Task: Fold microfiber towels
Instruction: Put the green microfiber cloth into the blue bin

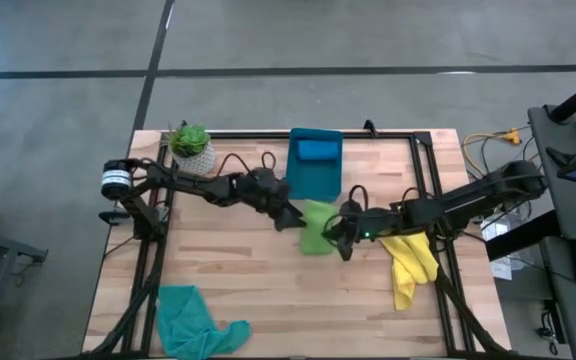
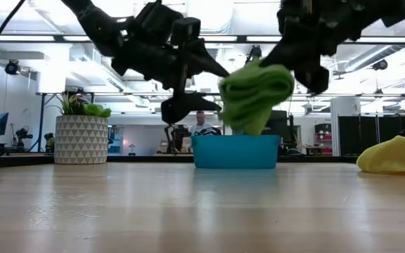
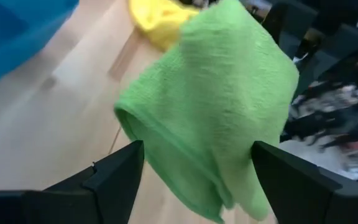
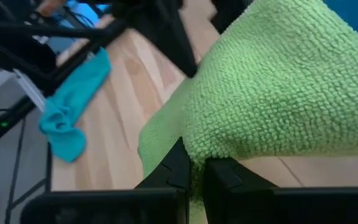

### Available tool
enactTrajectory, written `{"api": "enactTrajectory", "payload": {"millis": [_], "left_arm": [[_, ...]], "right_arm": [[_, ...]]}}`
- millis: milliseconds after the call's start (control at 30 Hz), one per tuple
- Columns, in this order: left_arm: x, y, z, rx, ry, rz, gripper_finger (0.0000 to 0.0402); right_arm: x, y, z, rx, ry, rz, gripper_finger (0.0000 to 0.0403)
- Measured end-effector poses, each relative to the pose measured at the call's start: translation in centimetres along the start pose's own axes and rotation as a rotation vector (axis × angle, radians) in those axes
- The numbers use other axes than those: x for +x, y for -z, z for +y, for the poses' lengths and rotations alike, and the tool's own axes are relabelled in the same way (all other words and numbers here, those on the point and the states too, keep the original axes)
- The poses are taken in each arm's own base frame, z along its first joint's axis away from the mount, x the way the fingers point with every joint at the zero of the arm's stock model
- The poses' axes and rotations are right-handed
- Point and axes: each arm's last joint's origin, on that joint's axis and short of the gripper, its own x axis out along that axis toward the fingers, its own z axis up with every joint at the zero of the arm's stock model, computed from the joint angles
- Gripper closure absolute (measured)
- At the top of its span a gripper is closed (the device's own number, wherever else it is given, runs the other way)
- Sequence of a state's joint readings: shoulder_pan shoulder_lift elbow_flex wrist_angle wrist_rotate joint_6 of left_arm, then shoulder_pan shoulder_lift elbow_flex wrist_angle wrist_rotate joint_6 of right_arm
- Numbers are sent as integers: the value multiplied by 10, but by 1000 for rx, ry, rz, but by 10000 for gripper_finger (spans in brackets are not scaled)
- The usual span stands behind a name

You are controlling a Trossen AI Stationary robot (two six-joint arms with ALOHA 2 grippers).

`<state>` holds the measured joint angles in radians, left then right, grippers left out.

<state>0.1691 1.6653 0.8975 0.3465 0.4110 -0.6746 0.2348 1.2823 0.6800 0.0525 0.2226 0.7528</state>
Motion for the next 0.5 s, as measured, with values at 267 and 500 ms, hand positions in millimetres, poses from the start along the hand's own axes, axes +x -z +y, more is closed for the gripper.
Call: {"api": "enactTrajectory", "payload": {"millis": [267,500], "left_arm": [[-23,-2,29,-49,172,-129,116],[-27,13,47,-146,304,-235,116]], "right_arm": [[-26,-15,6,-43,-68,-88,390],[-43,-30,17,-114,-128,-164,390]]}}
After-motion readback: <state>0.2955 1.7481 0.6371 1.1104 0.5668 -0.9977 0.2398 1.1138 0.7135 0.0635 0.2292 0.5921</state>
